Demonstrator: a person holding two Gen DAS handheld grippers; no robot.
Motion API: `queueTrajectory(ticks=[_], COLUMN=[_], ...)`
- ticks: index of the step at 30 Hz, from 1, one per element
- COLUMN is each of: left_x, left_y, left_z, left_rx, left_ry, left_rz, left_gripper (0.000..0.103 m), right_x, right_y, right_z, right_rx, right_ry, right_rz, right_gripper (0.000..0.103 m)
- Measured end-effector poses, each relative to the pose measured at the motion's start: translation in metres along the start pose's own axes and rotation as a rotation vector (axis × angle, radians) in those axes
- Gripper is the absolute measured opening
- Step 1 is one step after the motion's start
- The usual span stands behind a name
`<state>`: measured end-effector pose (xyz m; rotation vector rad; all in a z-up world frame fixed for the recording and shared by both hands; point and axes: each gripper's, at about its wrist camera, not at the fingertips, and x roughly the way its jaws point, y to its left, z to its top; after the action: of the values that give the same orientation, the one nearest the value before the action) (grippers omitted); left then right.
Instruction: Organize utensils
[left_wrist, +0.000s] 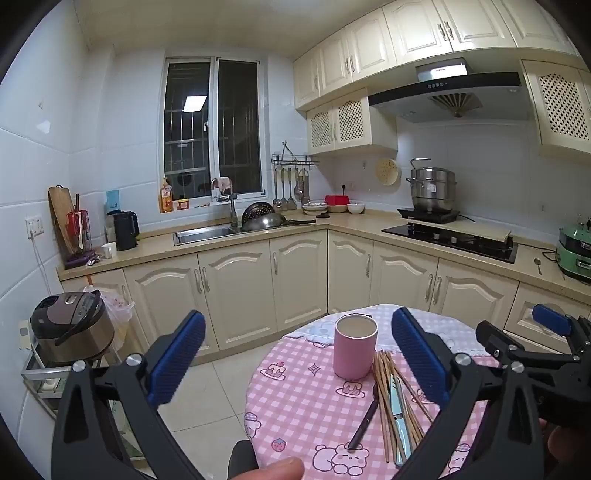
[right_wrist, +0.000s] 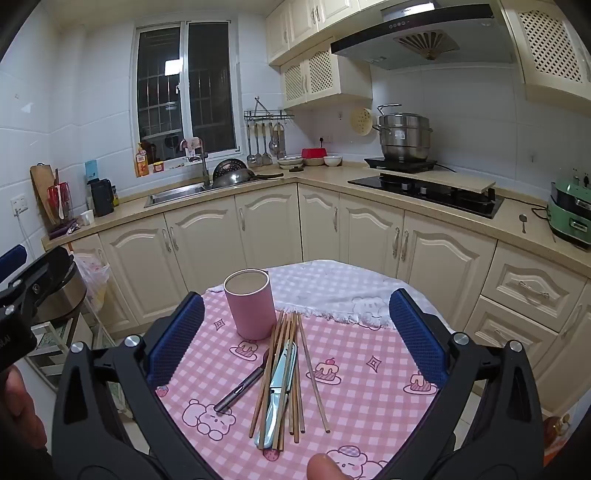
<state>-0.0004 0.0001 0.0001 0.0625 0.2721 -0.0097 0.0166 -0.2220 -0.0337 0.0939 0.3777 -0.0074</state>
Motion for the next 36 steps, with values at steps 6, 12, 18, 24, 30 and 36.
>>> queueTrajectory(ticks=[6, 12, 18, 24, 30, 36], left_x=[0.0, 0.001, 0.006, 0.002, 0.01, 0.033], left_y=[0.0, 0.001, 0.004, 0.001, 0.004, -0.002], left_z=[0.0, 0.0, 0.0, -0.003, -0.008, -0.006], left_rx=[-0.002, -0.002, -0.005, 0.003, 0.001, 0.007], left_ry=[0.007, 0.005, 0.008, 0.003, 0.014, 0.044], left_rz=[-0.001, 0.002, 0.004, 0.003, 0.0, -0.006], left_gripper=[0.099, 0.099, 0.099, 0.099, 0.099, 0.099], right_x=[0.001, 0.0, 0.0, 0.002, 0.007, 0.02], right_y=[-0.002, -0.002, -0.002, 0.002, 0.001, 0.0], right_z=[0.0, 0.001, 0.004, 0.012, 0.009, 0.01], right_rx=[-0.001, -0.003, -0.005, -0.018, -0.022, -0.029], right_ry=[0.0, -0.003, -0.004, -0.002, 0.002, 0.026], right_rz=[-0.001, 0.001, 0.004, 0.011, 0.018, 0.016], right_gripper=[0.098, 0.098, 0.098, 0.098, 0.098, 0.098])
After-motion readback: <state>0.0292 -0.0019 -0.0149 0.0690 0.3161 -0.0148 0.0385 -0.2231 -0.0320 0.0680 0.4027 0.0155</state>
